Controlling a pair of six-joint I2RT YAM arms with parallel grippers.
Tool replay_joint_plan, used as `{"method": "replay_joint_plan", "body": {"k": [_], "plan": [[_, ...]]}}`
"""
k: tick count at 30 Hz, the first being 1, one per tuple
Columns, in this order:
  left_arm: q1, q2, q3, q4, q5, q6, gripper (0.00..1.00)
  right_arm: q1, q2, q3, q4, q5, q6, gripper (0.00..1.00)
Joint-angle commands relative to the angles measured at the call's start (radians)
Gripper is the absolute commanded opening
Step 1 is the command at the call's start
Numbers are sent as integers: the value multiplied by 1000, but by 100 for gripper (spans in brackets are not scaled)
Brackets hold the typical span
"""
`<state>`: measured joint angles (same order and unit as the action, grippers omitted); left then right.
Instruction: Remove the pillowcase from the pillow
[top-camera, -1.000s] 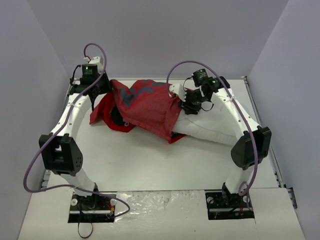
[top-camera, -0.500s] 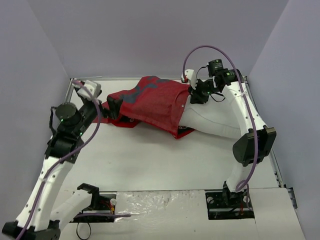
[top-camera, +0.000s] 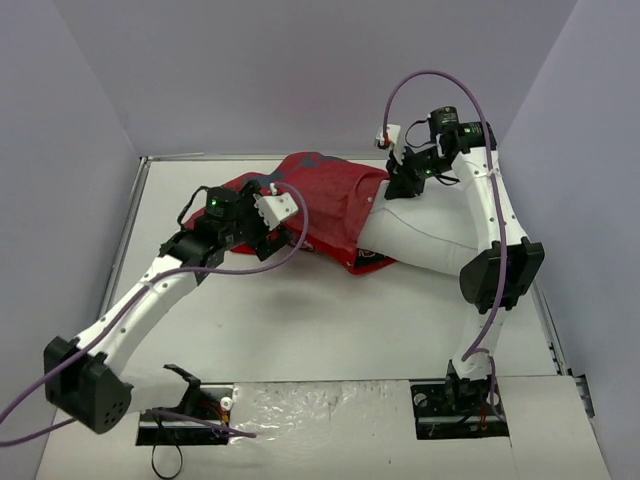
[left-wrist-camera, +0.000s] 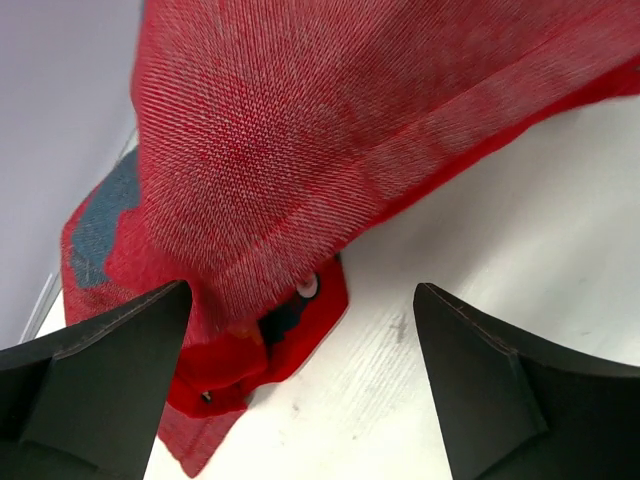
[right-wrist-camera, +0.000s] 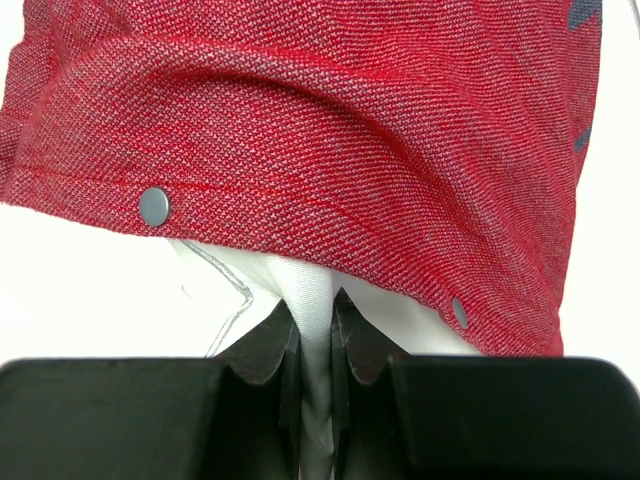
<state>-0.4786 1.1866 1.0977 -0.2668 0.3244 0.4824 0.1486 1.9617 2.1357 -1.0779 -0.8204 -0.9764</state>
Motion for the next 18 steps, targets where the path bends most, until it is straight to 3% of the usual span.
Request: {"method": "replay_joint_plan", "body": {"k": [1, 4, 5, 7, 8, 9, 13, 18], "plan": [[18, 69, 89, 33, -44, 143, 93, -15, -47, 35, -48, -83, -16, 0], [43, 178, 149, 67, -56, 139, 79, -27, -61, 13, -51, -83, -21, 0], [52, 206, 171, 70, -67, 131, 55, -30, -63, 10, -51, -85, -19, 0], [58, 260, 217, 78, -73, 101, 31, -40, -70, 6, -51, -88, -18, 0], [63, 269, 226, 87, -64, 82, 10, -44, -72, 7, -51, -89, -13, 0], [69, 266, 231, 96, -61, 65, 3, -49, -73, 9, -51, -92, -7, 0], [71, 167, 200, 176, -39, -42, 2, -61, -98, 67, -62, -152, 24, 0], [72, -128, 93, 245, -60, -209, 2, -63, -200, 159, -19, -310, 140, 0]]}}
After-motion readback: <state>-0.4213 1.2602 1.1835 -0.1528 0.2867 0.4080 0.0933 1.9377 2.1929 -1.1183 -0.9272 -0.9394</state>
